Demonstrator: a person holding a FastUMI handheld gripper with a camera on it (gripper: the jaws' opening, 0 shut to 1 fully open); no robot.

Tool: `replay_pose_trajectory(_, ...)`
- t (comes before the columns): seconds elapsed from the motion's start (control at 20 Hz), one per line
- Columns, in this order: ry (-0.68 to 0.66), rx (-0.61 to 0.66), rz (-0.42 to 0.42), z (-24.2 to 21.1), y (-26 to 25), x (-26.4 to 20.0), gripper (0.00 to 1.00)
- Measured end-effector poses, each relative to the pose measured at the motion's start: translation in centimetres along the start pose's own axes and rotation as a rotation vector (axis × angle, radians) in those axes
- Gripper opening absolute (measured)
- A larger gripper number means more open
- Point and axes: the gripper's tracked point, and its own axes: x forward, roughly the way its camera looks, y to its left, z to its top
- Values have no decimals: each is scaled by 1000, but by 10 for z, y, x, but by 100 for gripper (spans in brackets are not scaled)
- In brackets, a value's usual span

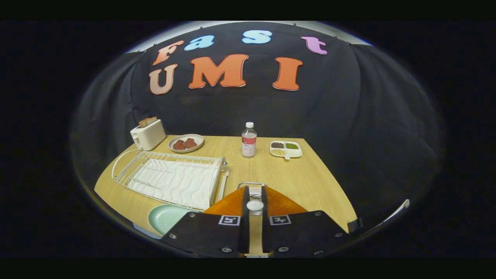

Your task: Take the plate from the dish rack, then take the spoon from the basket and place it into the plate.

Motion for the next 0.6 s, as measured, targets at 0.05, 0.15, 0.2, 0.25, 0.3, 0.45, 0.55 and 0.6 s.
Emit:
replay_pose_trajectory(0.05,3,-9,2,2,-1,-4,13)
replay_pose_trajectory(0.15,1,-17,14,6,3,-16,13)
replay_pose_trajectory(0.2,1,-18,22,7,5,-21,13)
replay_pose_trajectory(0.25,2,-17,35,6,8,-27,13)
replay_pose_trajectory(0.3,4,-8,44,5,11,-32,13)
replay_pose_trajectory(0.45,30,26,77,-14,25,-41,13)
replay_pose_trajectory(0.55,48,48,117,-26,40,-46,13)
replay_pose_trajectory(0.6,54,58,143,-31,48,-49,13)
